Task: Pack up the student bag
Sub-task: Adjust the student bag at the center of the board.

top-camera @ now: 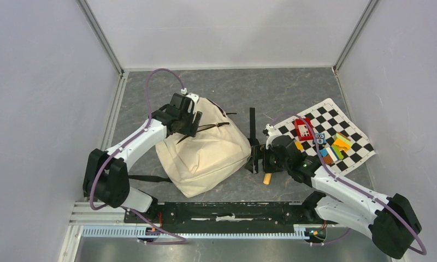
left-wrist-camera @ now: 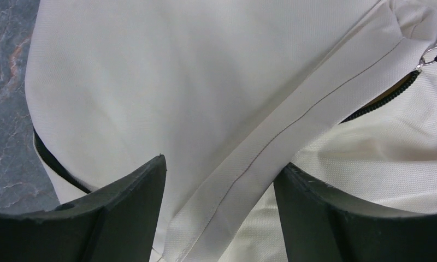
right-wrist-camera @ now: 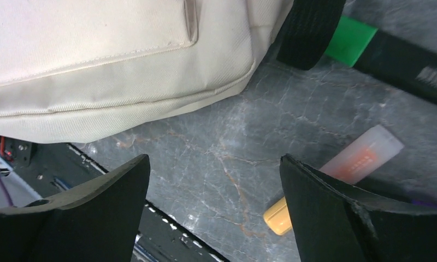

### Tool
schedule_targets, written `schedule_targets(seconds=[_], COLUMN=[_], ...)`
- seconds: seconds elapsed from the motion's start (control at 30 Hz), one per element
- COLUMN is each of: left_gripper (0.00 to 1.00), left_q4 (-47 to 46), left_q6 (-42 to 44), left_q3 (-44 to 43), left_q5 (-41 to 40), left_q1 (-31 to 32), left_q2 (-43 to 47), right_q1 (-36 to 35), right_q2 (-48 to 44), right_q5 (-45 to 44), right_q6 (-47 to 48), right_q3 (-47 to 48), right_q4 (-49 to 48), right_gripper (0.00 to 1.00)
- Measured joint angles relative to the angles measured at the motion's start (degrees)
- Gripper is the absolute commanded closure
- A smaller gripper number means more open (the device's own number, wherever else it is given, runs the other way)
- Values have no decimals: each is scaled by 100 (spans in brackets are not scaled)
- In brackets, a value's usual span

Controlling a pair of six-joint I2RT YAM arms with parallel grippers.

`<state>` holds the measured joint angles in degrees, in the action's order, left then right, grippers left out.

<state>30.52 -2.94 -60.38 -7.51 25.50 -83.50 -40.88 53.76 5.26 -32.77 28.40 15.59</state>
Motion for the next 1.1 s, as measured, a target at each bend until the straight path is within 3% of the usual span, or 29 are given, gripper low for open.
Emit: schedule_targets(seconds=[0.13,0.33,0.47,0.57,0.73,0.87,1.1], left_gripper=[45,84,98,98,98,98,98], left_q4=[26,48,85,155,271,387,715], left_q6=[-2,-28,-57,-101,-275,-402,-726], left_q3=[0,0,4,13,155,402,590], left_q5=[-149,-236,-240,-221,-85,20,173], left_q1=[9,13,31,35,35,35,-48], left_q2=[0,24,162,291,667,1180,1655], right_q1=[0,0,0,0,0,-15,232], right_q2=[118,332,616,1019,1714,2485,4068], right_q5=[299,579,667,758,935,1016,518], right_q6=[-240,-476,-557,-577,-483,-232,715], right_q3=[-131,-133,-131,-131,-15,728,2793], right_q4=[-284,-909,-1381,-1617,-1934,-1930,-1320], right_gripper=[10,12,17,25,71,100,100])
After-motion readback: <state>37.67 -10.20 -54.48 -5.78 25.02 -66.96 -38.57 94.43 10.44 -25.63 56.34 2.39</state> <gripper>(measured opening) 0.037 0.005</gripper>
